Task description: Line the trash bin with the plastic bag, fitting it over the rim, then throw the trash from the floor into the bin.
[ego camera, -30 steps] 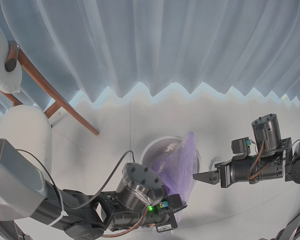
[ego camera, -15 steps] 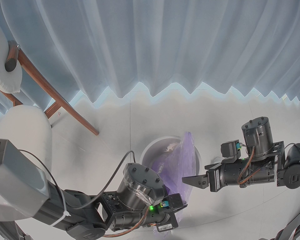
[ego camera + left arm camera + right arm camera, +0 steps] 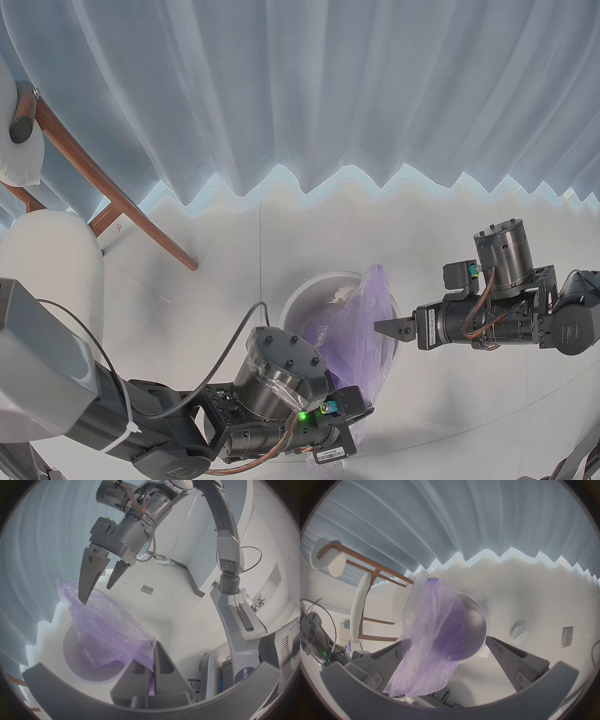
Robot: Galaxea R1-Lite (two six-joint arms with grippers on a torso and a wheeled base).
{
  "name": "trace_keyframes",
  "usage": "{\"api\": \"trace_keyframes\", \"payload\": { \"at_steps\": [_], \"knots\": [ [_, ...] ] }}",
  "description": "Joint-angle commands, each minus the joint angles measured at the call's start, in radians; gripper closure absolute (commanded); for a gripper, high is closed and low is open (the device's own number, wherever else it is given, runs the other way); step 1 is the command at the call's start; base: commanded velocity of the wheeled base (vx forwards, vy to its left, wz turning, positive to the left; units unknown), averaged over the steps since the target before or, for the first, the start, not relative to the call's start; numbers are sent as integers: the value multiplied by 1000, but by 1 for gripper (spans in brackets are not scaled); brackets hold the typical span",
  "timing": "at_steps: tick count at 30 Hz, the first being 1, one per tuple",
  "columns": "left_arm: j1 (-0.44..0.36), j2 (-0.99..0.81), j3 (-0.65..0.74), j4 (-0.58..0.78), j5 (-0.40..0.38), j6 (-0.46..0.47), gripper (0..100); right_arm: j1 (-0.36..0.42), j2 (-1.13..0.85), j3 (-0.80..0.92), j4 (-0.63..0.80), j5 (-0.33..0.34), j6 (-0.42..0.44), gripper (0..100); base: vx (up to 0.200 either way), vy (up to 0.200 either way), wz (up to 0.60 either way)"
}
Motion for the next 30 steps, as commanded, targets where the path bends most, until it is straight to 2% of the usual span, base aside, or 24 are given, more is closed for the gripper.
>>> {"api": "trace_keyframes", "payload": {
  "at_steps": [1,7,14,20,30],
  "knots": [
    [-4,-1,-2,-1,5,-1,100,-7,9,-14,0,0,0,0,0,0,0],
    [-7,-4,1,0,14,-3,100,-9,27,-11,0,-49,3,0,0,0,0],
    [-8,-8,2,-1,39,-37,100,-43,17,-1,0,-72,5,0,0,0,0],
    [-8,-8,2,-1,39,-37,100,-50,21,-1,0,-84,5,0,0,0,0],
    [-14,-14,2,-1,42,-38,100,-20,40,-27,0,-84,5,0,0,0,0]
  ]
}}
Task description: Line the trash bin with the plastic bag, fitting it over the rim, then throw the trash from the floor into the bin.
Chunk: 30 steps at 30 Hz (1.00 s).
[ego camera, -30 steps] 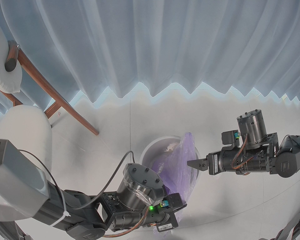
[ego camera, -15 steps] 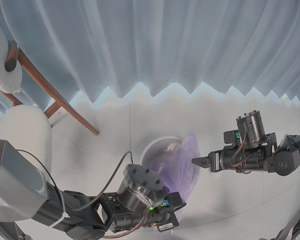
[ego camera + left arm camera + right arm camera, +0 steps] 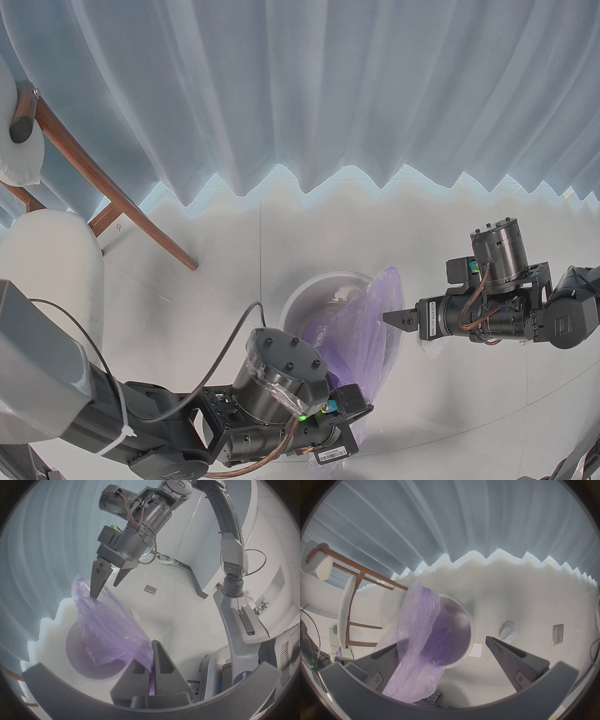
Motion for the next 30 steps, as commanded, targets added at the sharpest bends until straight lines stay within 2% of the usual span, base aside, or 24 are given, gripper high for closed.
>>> {"api": "trace_keyframes", "payload": {
  "at_steps": [1,10,11,20,26,27,30],
  "knots": [
    [-2,-2,-1,0,0,-1,100,19,4,-7,-2,1,0,0,0,0,0],
    [-14,-2,-2,1,26,-54,100,30,34,-18,-25,1,0,0,0,0,0],
    [-14,-2,-2,1,26,-54,100,32,38,-19,-36,1,0,100,0,0,0],
    [-12,-13,-2,11,29,-99,100,99,41,-24,-82,7,0,100,0,0,0],
    [-12,-16,1,0,26,-131,100,93,40,-24,-120,9,0,100,0,0,0],
    [-12,-16,1,0,26,-136,0,91,38,-23,-123,9,0,100,0,0,0],
    [-14,-25,-5,3,29,-162,0,78,31,-23,-123,9,0,100,0,0,0]
  ]
}}
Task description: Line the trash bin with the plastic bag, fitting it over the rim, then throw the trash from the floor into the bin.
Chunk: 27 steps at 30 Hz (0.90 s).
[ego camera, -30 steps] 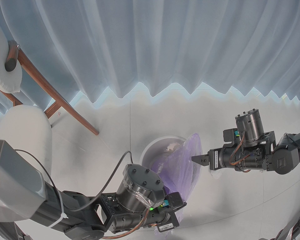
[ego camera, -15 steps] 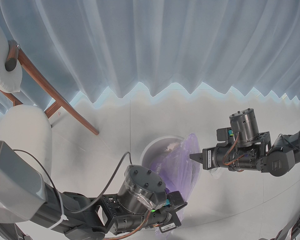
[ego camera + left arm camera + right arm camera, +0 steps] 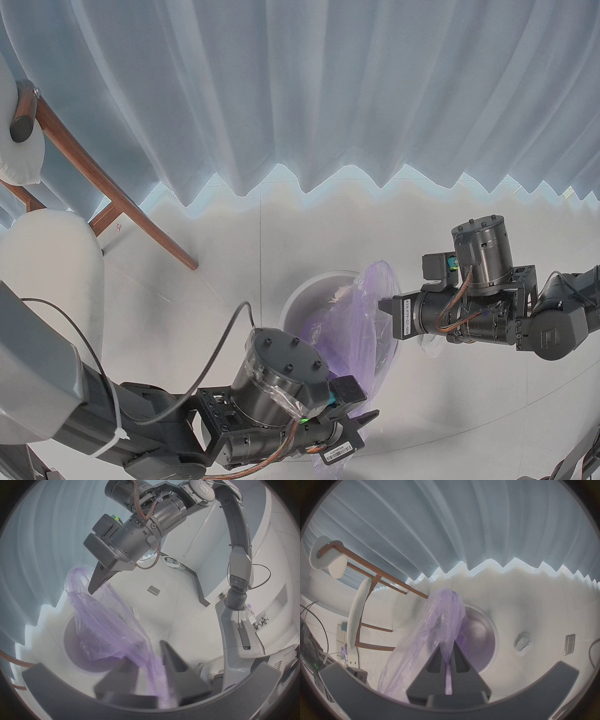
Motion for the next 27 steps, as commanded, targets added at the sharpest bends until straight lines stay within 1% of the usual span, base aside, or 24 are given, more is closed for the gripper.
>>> {"api": "trace_keyframes", "payload": {
  "at_steps": [1,2,3,5,6,7,9,12,13,16,17,18,20,27],
  "knots": [
    [-1,-10,-5,0,2,-16,0,-12,-11,2,-1,0,0,100,0,0,0],
    [-1,-33,0,8,3,-64,0,-25,-17,2,-1,0,2,100,0,0,0],
    [-1,-35,0,9,3,-68,0,-27,-18,3,-1,0,2,100,0,0,0],
    [8,-76,20,17,2,-156,0,-35,-34,11,0,2,2,100,0,0,0],
    [8,-79,21,17,2,-160,0,-35,-34,11,-1,3,2,100,0,0,0],
    [19,-107,49,26,2,-210,0,-38,-35,15,-1,9,8,100,0,0,0],
    [39,-136,86,34,-1,-236,0,-39,-35,12,-1,9,17,100,0,0,0],
    [62,-164,125,43,-1,-239,0,-39,-34,12,-1,9,19,100,0,0,0],
    [82,-178,147,49,-4,-239,0,-39,-34,14,-1,9,20,100,0,0,0],
    [129,-182,151,49,-7,-239,0,-39,-35,12,-1,11,25,100,0,0,0],
    [129,-182,151,49,-7,-239,0,-39,-35,12,-1,11,25,100,0,0,0],
    [167,-181,155,49,-9,-239,0,-41,-35,11,-1,11,28,100,0,0,0],
    [195,-181,158,49,-12,-239,0,-41,-35,8,-1,11,32,100,0,0,0],
    [207,-164,162,48,-34,-240,0,-41,-37,14,-1,11,36,100,0,0,0]
  ]
}}
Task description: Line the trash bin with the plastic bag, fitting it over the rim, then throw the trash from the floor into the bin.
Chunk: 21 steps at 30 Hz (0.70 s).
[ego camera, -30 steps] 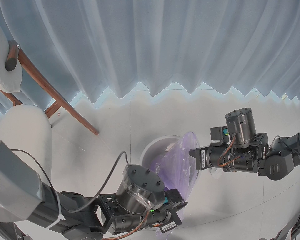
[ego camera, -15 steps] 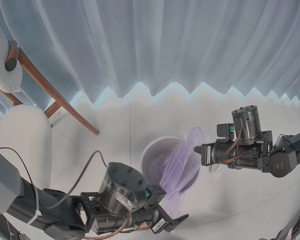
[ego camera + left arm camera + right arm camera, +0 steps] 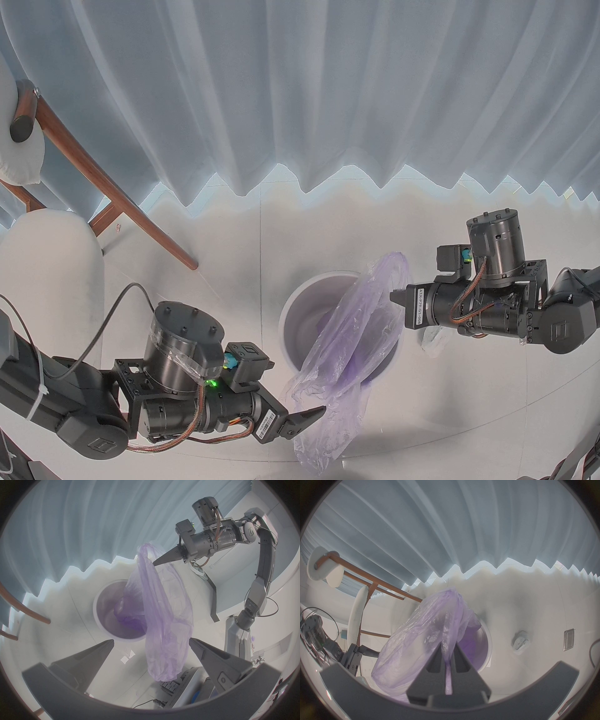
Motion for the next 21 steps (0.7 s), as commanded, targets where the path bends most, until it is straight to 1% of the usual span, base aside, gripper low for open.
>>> {"api": "trace_keyframes", "payload": {
  "at_steps": [1,8,9,15,21],
  "knots": [
    [10,17,-3,-2,-3,0,0,0,-6,1,-2,0,1,100,0,0,0],
    [12,83,-26,-13,-3,6,0,0,-16,-2,-1,0,5,100,0,0,0],
    [12,85,-26,-13,-1,7,100,0,-18,-2,-2,0,5,100,0,0,0],
    [15,114,-40,-13,-3,-2,100,0,-38,7,-1,0,5,100,0,0,0],
    [15,94,-69,-15,-1,-52,100,-8,-82,61,-1,17,5,100,0,0,0]
  ]
}}
